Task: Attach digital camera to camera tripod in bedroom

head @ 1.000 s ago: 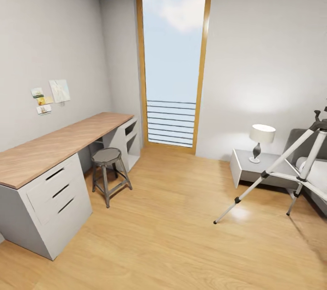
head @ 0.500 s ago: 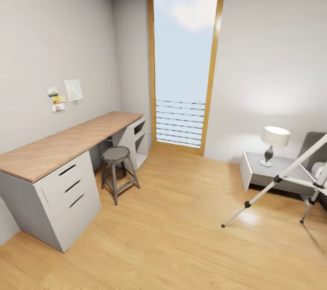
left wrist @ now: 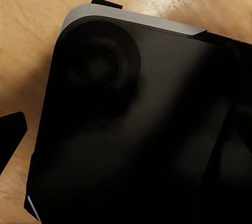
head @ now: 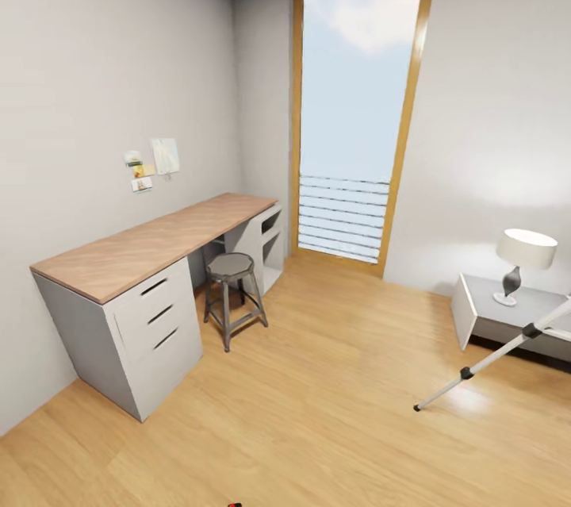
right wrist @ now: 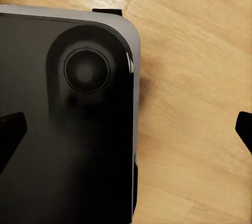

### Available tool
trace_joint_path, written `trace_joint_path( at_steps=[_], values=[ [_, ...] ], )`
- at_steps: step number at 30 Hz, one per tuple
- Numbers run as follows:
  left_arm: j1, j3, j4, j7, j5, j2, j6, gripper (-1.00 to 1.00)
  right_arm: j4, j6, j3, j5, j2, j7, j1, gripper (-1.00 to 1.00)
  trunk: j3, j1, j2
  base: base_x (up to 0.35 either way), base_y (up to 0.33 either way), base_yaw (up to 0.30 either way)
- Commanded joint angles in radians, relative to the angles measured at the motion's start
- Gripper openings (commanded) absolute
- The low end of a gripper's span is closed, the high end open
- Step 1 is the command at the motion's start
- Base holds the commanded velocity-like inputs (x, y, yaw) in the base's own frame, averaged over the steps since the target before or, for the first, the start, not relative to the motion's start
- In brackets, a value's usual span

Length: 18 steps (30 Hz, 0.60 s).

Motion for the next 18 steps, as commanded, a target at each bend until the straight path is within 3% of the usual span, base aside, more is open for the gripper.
trace_joint_path(
  at_steps=[1,18],
  values=[
    [0.0,0.0,-0.001,0.0,0.005,0.0,-0.002,1.0,0.001,-0.005,0.0,0.002,0.0,0.0,0.0,1.0,-0.001,0.0,0.0,0.0,0.0,0.046],
    [0.0,0.001,-0.001,0.001,0.006,0.0,-0.002,1.0,0.001,-0.004,0.0,0.001,0.0,0.0,0.0,1.0,-0.001,0.0,0.0,0.008,-0.004,0.009]
  ],
)
